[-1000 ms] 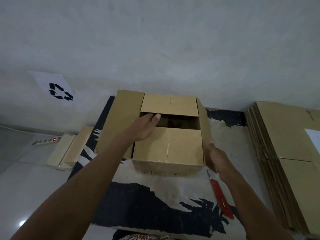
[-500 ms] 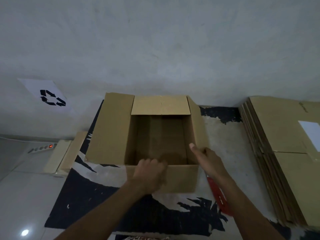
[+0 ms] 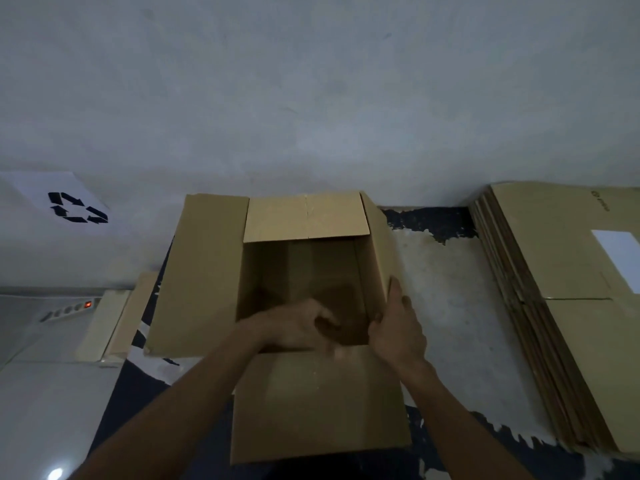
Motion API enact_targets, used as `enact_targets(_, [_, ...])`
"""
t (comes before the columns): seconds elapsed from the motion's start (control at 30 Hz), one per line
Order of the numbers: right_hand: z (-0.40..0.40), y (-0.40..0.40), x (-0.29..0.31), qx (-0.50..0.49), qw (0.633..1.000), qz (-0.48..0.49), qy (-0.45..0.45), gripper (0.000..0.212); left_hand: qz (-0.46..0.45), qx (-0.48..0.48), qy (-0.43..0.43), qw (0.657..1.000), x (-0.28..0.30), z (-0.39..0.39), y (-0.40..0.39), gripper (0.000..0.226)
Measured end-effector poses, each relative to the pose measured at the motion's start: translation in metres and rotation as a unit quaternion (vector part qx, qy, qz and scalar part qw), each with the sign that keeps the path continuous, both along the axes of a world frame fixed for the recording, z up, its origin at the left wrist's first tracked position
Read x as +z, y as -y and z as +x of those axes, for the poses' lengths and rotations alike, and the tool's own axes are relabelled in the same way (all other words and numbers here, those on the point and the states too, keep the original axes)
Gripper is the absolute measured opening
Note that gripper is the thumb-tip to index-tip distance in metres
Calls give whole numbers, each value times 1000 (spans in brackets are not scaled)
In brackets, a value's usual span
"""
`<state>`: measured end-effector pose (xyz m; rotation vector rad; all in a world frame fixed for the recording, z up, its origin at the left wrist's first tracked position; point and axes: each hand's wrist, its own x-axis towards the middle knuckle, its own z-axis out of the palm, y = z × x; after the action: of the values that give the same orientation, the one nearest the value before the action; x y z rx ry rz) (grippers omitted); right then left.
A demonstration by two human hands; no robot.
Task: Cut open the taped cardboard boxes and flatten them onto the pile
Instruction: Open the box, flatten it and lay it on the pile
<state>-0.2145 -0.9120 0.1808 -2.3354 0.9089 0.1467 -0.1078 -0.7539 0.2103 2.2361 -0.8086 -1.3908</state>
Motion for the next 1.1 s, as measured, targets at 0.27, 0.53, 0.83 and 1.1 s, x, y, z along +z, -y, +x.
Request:
enact_targets(0.27, [-2, 0, -4, -8, 999, -27, -19, 90, -249, 248, 491, 797, -6, 85, 46, 45])
enact_targets(0.53, [2, 0, -5, -22, 999, -19, -24, 86, 19, 92, 427, 899, -3, 166, 81, 88])
enact_targets(0.83, [1, -1, -5, -23, 1000, -5, -9, 80, -26, 115, 504, 856, -26, 162, 90, 72])
enact_targets(1.1, [-6, -5, -3, -18, 1000, 16, -19, 79, -43, 125, 496, 858, -39, 167, 83, 11])
